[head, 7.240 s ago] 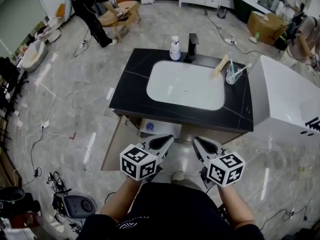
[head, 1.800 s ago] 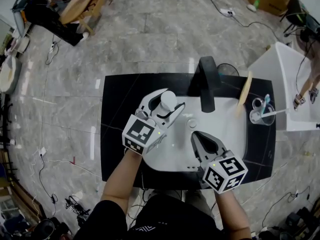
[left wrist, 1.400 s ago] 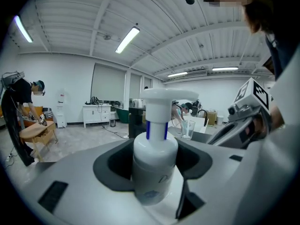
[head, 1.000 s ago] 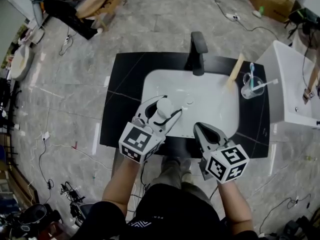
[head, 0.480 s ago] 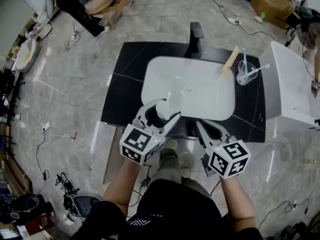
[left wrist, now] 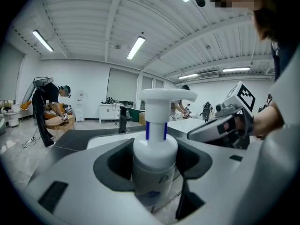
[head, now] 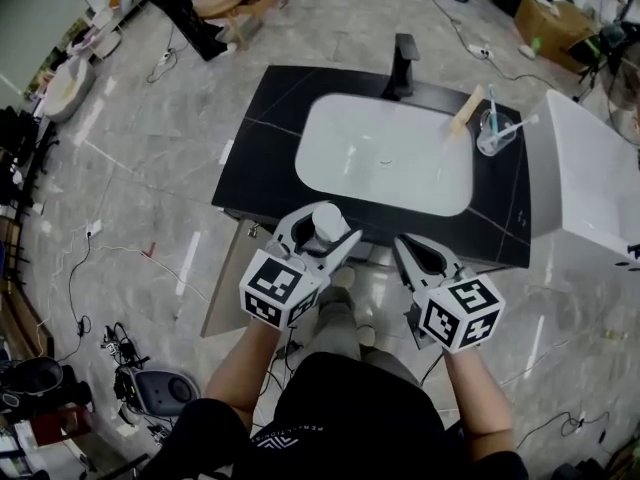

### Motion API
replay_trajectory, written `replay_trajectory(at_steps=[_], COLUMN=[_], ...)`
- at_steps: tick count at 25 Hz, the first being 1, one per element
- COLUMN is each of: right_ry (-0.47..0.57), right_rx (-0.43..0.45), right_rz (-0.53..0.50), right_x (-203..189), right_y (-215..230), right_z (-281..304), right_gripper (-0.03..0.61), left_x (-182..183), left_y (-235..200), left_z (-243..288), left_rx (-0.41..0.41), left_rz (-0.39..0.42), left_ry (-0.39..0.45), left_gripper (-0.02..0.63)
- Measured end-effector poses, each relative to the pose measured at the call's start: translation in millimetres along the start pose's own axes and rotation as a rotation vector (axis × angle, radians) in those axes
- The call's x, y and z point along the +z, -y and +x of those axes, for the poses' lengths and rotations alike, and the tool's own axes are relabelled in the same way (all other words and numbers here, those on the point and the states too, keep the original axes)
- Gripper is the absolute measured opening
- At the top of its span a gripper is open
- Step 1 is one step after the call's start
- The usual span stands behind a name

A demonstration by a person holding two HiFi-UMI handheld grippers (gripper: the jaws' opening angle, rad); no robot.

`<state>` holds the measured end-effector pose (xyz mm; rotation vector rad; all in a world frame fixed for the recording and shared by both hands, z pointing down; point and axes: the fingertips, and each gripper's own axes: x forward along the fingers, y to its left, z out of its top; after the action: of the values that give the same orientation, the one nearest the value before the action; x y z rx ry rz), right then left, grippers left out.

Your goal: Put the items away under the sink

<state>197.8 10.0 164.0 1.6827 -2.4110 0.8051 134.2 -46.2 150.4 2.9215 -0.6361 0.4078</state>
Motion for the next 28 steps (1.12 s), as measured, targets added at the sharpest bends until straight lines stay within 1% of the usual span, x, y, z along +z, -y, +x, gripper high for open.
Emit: replay_trajectory(at_steps=[3,9,15,18,21,28], right_ry=[-0.004,-0.044,-0.072,-0.091,-0.112,-0.142], right_rx=[0.024,0.064,0.096,0.107,0.112,0.09], right_rz=[-0.013,-0.019,-0.001,0.004,0.009,0.024], right_x=[-8,-30,-46,-56,-67,-96], right_y=[-12,-24,-34,-40,-49,-70], right_z=[-10,-21,-18,-14,-9,9], right_gripper=[0.035,0.035,0.035,0.035,0.035,0.035], left_x=[-11,-28,-43,-47,-56,-94], left_y=[12,37,38,38,39,34], left_z=[-14,-43,-65,-72,-79,-97], left_rx=[0.021,0.061,0.093,0.089,0.076,0.039], left_rz=[0.004,-0.026,-0.05,-0.054,-0.051,-0.051], left_ry=[-0.015,-0.02,-0.018,-0.001,-0.004,-0.031], left_gripper=[0.244,0.244,0.242,0.242,0.242,0.242])
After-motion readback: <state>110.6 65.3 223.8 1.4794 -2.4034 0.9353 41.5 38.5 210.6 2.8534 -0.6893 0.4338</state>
